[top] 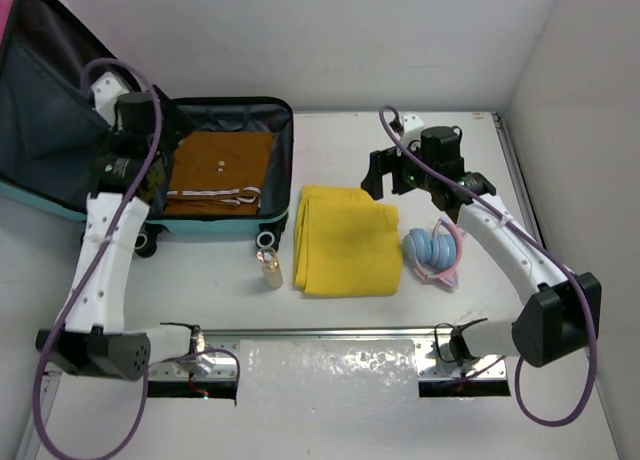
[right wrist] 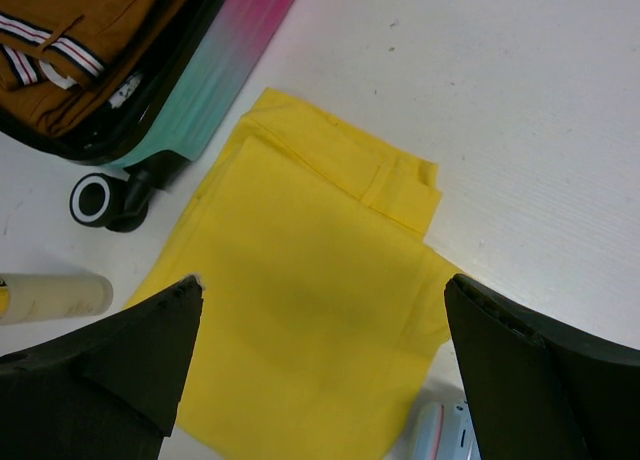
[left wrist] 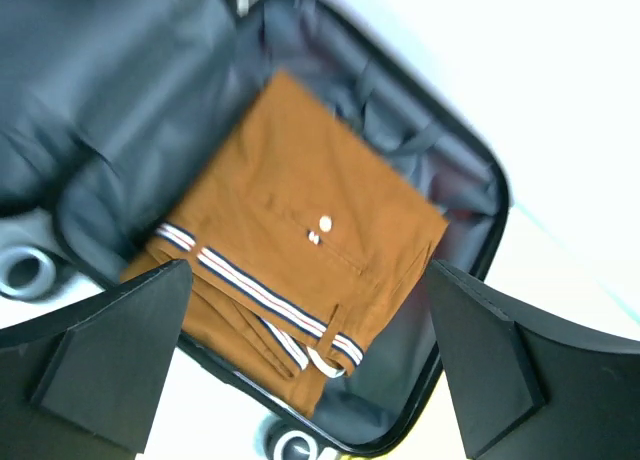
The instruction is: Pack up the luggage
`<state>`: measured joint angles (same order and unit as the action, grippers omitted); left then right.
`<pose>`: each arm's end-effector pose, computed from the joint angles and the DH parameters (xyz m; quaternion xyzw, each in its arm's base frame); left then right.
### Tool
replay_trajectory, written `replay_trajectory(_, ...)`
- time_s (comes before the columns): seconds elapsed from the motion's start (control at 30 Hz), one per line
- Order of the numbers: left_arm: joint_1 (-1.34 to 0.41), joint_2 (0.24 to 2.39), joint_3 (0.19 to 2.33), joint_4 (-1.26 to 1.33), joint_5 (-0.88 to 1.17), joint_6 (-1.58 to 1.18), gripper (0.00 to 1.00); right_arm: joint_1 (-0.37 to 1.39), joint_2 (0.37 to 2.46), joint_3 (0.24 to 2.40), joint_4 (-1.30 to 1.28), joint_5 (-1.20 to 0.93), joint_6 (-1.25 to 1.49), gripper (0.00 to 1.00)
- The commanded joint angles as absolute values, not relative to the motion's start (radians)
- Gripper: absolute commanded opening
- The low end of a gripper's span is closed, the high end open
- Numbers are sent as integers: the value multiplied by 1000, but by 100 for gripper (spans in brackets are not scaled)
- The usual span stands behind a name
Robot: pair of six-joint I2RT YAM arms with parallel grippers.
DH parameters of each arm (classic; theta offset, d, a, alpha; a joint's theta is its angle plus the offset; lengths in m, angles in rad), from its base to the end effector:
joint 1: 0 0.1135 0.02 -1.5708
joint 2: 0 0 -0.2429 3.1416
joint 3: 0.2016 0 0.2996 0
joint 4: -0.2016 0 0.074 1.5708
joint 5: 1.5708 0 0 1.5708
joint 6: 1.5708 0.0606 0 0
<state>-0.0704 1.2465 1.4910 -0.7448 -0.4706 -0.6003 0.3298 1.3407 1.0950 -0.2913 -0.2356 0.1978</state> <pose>0.3263 0.0045 0.4116 -0.3338 0.7761 0.0261 0.5344 0.3532 0.1358 0.2688 -0.1149 0.8576 0.2266 0.4471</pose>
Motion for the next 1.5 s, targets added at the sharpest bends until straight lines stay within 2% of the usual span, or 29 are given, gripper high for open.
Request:
replay_trajectory(0.0, -69, 1154, 1505, -797, -484, -413, 100, 336, 1384, 1158, -314, -256, 184, 99)
replay_trajectory(0.1, -66, 1199, 1436, -683, -316, -400, 100, 388, 1422, 1166, -350, -259, 121, 99)
replay_trajectory(0.17, -66, 1271, 1422, -658, -159, -438, 100, 437, 1462, 1184, -385, -166, 83, 99)
replay_trajectory(0.3, -69, 1454, 1339, -497, 105, -500, 92, 445, 1502, 1169, -396, -139, 116, 99)
replay_trajectory(0.47, -97, 1457, 1266, -460, 15, -514, 95, 669, 1502, 1126, -510, 70, -30, 99)
replay_trajectory(0.53, -94, 1456, 1264, -469, -46, -522, 96, 699, 1493, 1080, -486, 61, -35, 99)
replay_trajectory(0.67, -90, 1494, 1241, -442, -26, -560, 96, 710, 1427, 941, -390, 3, 23, 99)
replay_trajectory(1.0, -57, 1589, 1183, -423, -95, -600, 96, 844, 1511, 962, -512, 32, -110, 99)
replay_trajectory(1.17, -57, 1438, 1250, -523, -144, -580, 99, 949, 1543, 921, -468, 80, -178, 98)
replay_trajectory(1.23, -57, 1326, 1291, -587, -244, -583, 100, 969, 1571, 910, -443, 122, -190, 97)
replay_trajectory(1.33, -54, 1203, 1307, -612, -345, -566, 100, 971, 1611, 900, -387, 155, -216, 97)
replay_trajectory(1.47, -46, 1051, 1339, -672, -350, -526, 100, 969, 1718, 897, -351, 163, -241, 95)
